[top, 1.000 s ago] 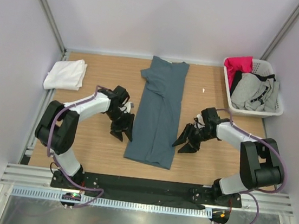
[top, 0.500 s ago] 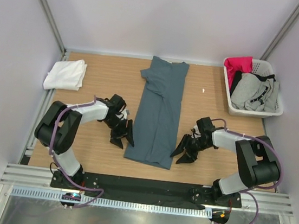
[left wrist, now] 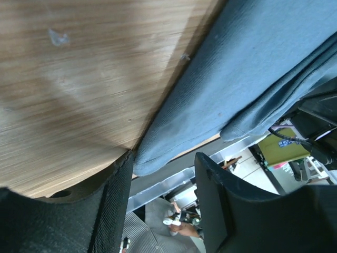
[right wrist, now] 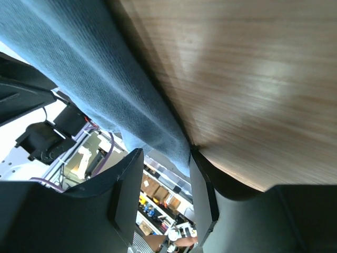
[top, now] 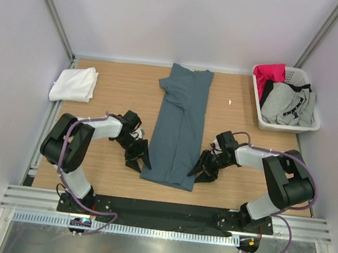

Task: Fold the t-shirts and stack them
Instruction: Fold the tshirt

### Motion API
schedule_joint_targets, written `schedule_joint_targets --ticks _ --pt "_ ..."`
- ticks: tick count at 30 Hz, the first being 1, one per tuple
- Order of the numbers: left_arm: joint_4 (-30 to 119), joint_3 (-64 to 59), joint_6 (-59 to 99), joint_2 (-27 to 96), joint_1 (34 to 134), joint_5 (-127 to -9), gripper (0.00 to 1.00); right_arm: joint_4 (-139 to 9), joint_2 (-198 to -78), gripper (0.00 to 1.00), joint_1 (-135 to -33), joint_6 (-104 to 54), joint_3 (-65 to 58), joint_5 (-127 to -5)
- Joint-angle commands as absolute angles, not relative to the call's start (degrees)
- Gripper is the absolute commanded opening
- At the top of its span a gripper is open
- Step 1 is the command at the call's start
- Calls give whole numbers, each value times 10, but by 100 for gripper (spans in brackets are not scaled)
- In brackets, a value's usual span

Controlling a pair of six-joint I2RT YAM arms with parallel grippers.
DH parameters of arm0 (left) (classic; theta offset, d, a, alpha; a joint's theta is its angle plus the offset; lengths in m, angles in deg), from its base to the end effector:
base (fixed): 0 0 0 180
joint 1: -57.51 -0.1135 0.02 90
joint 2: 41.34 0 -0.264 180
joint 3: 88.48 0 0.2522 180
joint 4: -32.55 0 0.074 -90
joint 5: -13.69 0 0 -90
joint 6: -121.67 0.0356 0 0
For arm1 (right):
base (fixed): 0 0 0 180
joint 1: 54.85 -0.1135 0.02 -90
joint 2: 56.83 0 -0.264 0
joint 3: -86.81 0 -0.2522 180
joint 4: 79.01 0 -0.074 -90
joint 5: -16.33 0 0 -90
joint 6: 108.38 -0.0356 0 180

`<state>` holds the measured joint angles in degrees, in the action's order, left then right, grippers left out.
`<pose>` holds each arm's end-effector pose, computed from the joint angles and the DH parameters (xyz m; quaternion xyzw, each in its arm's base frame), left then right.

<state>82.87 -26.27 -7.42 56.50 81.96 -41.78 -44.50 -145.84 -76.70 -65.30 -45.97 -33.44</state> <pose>0.2359 -0.1294 0.1250 0.1112 -0.9479 0.2699 0.1275 0.2025 0.1060 0.1111 -0.1623 -0.9190 -0.3450 0.1004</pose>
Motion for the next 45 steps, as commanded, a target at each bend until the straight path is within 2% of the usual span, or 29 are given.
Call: schedule_joint_targets --ticks 1,7,8,9,10,11,12,14,22,28,37,45 --pt "811 -280 -80 562 818 -441 52 -412 -1460 46 -783 -654 -483 -363" --pt "807 -291 -88 555 818 -435 40 -445 -1467 41 -786 -669 -488 -357" --pt "800 -298 -89 553 818 -432 30 -462 -1471 39 -786 -670 -486 -351" --pt "797 -302 -96 552 818 -429 27 -464 -1475 37 -787 -670 -478 -352" --pt "795 -304 -99 553 819 -426 24 -466 -1478 31 -788 -665 -474 -352" --pt "791 -306 -100 552 819 -426 16 -466 -1481 26 -788 -663 -471 -349" --pt "790 -304 -101 552 818 -423 12 -464 -1481 15 -789 -659 -465 -346" --pt "796 -290 -96 549 818 -421 0 -438 -1475 2 -788 -637 -445 -347" --pt "825 -194 -60 520 818 -412 0 -273 -1387 1 -748 -523 -351 -384" --pt "839 -74 -31 518 814 -419 0 -230 -1393 1 -719 -476 -221 -392" --pt "864 112 5 615 760 -434 0 -278 -1492 1 -638 -484 -85 -377" --pt "858 335 31 798 747 -433 0 -369 -1636 1 -594 -512 36 -355"
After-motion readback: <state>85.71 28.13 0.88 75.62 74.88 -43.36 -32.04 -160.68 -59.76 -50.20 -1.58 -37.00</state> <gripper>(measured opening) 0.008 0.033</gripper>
